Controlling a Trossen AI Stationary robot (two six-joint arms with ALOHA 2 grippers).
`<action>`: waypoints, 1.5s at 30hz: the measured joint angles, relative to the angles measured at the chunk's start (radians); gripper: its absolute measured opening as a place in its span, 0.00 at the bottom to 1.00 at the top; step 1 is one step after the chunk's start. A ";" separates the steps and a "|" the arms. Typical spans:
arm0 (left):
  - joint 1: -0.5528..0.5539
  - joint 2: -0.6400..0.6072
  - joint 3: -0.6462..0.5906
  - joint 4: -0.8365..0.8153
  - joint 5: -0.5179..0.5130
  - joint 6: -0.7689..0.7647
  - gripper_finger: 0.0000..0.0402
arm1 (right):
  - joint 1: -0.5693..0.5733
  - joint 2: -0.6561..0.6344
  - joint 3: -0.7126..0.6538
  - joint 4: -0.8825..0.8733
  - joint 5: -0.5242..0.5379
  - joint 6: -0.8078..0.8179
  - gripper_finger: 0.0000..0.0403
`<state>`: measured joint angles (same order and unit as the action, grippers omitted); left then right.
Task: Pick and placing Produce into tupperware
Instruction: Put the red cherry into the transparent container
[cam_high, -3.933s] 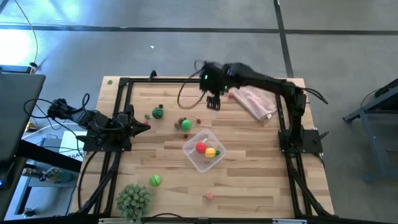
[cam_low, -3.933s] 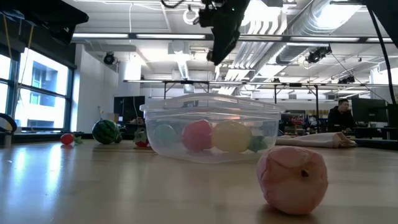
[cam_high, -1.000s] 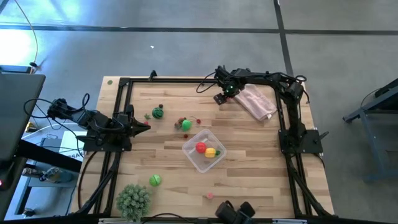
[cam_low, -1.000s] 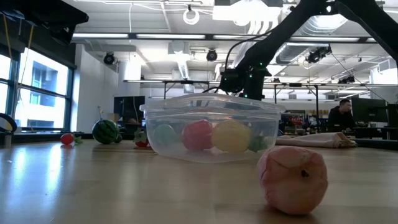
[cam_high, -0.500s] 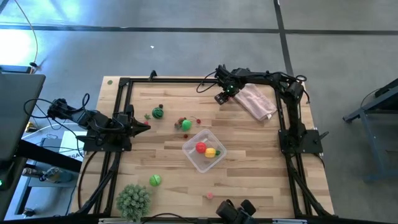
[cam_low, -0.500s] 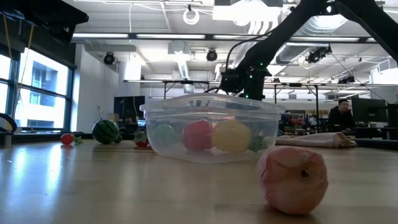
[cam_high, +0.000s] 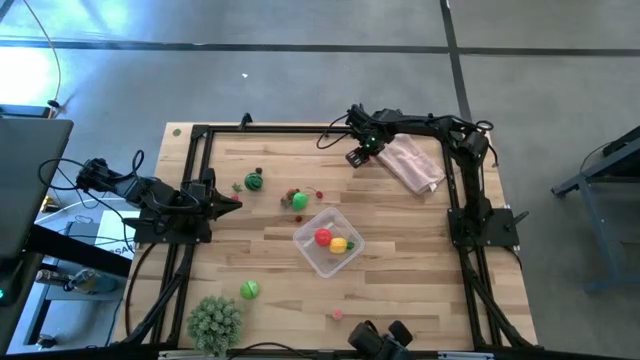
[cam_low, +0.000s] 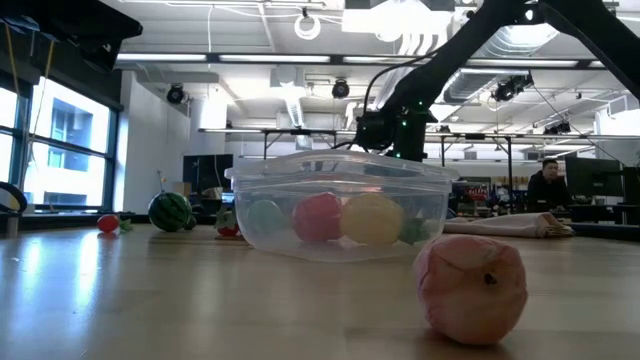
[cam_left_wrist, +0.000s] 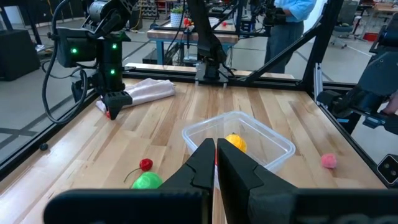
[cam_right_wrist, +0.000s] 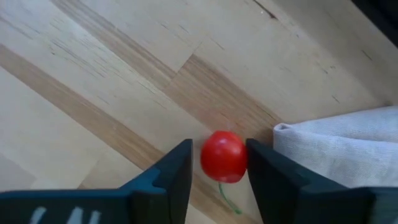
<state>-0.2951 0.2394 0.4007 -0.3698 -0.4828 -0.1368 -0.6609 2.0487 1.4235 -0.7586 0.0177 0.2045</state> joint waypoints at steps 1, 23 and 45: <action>0.000 0.000 0.000 0.000 0.000 0.000 0.02 | 0.000 0.000 0.000 0.000 0.000 0.000 0.33; 0.000 0.000 0.000 0.000 0.000 0.000 0.02 | 0.003 0.000 0.103 -0.091 -0.005 -0.003 0.21; 0.000 0.000 0.000 0.000 0.000 0.000 0.02 | 0.326 -0.253 0.867 -0.457 -0.120 -0.146 0.21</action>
<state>-0.2949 0.2394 0.4007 -0.3698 -0.4828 -0.1368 -0.3347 1.7956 2.2902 -1.2156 -0.1020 0.0581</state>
